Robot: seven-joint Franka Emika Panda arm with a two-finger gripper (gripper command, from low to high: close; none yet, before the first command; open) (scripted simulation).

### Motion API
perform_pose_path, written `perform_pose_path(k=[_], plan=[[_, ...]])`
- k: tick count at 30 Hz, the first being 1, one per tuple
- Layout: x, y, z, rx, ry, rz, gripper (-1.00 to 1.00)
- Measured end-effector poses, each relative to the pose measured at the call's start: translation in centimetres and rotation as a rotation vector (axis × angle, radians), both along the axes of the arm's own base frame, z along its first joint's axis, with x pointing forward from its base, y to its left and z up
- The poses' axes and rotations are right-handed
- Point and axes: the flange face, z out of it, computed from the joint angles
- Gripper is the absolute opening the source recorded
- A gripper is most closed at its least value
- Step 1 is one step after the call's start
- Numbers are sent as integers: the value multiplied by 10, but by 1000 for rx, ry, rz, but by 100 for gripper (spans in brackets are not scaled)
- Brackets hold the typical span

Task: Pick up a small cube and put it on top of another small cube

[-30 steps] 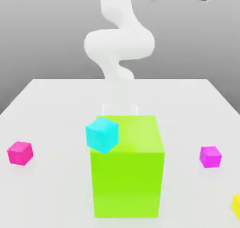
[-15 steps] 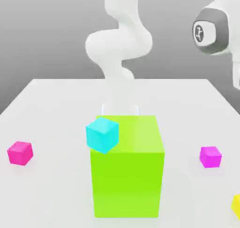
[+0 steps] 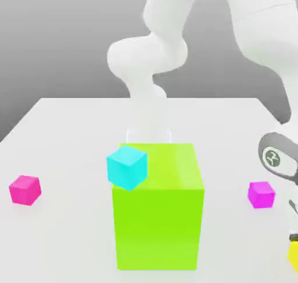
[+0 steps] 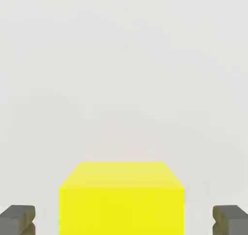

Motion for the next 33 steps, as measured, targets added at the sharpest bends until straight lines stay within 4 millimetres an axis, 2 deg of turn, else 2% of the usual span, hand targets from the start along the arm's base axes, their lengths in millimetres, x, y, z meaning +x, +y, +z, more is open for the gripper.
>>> perform_pose_path(k=[3,4,8,13,21,23,24,29,30,33], plan=[[0,0,-5,-1,1,1,-100],[0,0,1,-1,1,1,-100],[-1,0,52,-1,1,3,-100],[-56,0,81,-1,11,113,-100],[-165,-10,107,-1,9,353,-100],[-191,-17,110,-1,5,415,-100],[-196,-20,107,-1,3,427,-100],[-199,-24,62,-1,2,434,-100],[-200,-25,52,-1,1,434,100],[-200,-25,52,-1,1,434,100]])
